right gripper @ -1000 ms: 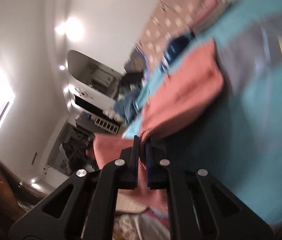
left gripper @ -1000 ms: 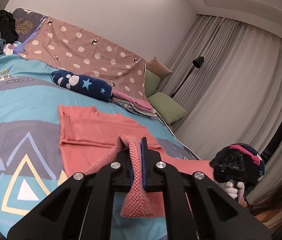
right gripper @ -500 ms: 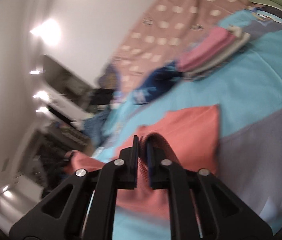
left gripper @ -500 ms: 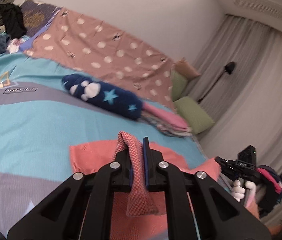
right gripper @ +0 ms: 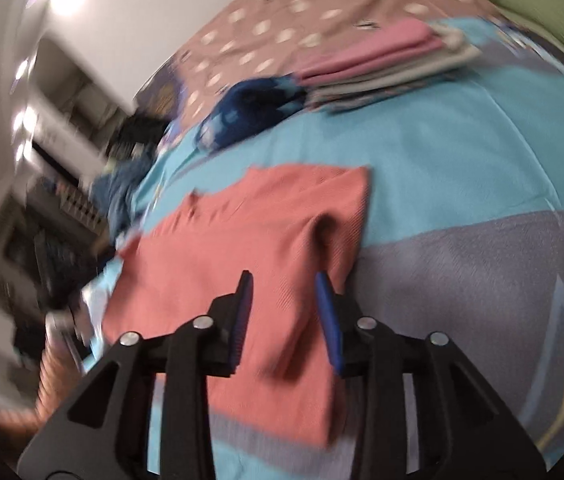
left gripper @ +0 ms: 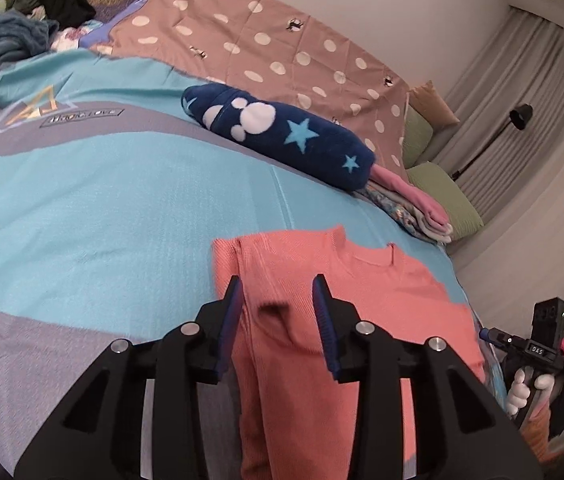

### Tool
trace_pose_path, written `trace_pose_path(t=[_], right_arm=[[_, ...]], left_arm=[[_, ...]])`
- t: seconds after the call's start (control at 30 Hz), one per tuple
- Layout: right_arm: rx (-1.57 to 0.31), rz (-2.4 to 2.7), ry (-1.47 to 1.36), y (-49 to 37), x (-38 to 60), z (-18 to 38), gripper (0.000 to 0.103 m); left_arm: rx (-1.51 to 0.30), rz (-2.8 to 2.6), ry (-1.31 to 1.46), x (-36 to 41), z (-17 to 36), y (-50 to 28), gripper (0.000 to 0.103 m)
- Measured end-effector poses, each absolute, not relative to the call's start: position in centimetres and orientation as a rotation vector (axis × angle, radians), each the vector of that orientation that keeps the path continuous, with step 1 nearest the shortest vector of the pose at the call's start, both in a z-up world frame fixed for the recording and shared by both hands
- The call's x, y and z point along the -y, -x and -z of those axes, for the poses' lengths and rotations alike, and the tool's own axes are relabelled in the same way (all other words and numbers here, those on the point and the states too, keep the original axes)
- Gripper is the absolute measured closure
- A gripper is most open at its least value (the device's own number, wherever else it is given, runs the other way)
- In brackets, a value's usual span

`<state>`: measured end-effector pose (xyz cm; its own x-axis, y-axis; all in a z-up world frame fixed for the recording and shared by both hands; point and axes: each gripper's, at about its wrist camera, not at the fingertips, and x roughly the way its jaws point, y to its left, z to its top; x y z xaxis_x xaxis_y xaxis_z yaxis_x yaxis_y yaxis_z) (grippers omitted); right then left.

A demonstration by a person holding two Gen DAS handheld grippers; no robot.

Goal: Fold small clothes

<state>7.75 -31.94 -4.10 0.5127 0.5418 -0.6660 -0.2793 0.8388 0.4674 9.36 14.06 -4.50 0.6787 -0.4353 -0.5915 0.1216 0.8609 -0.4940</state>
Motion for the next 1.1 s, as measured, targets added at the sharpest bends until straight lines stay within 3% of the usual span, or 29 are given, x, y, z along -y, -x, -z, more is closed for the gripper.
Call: trace_pose_path(t=[0.13,0.2,0.43,0.47,0.5,0.53,0.77,0.87,0.93,1.1], right_arm=[[-0.999,-0.539,-0.306,-6.0,30.7,4.8,0.059],[-1.034,-0.487,-0.309,-6.2,30.9,5.6,0.058],[-1.078,-0.531,-0.478,-6.8,32.1,7.2,0.057],[-1.082,-0.533,-0.494,-7.0,32.0,7.4,0.067],[-1.08,-0.532,-0.506,-7.3,31.9,7.5,0.097],[-1.073,-0.528,-0.52,-7.5,31.9,7.3,0.098],[-0.883,-0.577,-0.705,-8.0,35.2,3.8,0.098],[-0.884,-0.574,-0.689,-9.9,35.1,3.1,0.098],[-0.892,-0.584,-0.699,-11.7,34.5,2.7,0.098],[-0.873,-0.558,-0.736,-15.2,34.7,1.9,0.098]], left_arm=[[-0.79,0.331,0.366,-13.0,4.6,-7.3,0.064],[-0.822,0.314,0.313,-12.4,5.2,-6.6,0.052],[-0.878,0.356,0.342,-12.1,7.0,-2.8,0.052],[-0.889,0.361,0.344,-11.9,7.4,-2.3,0.054],[-0.89,0.344,0.317,-11.6,7.6,-2.0,0.083],[-0.891,0.311,0.275,-11.4,7.6,-1.7,0.099],[-0.806,0.195,0.098,-11.5,4.8,-1.4,0.101],[-0.73,0.236,0.096,-11.1,3.3,-3.0,0.086],[-0.706,0.249,0.034,-9.9,2.9,-4.5,0.062],[-0.845,0.267,-0.035,-7.5,5.2,-10.4,0.061]])
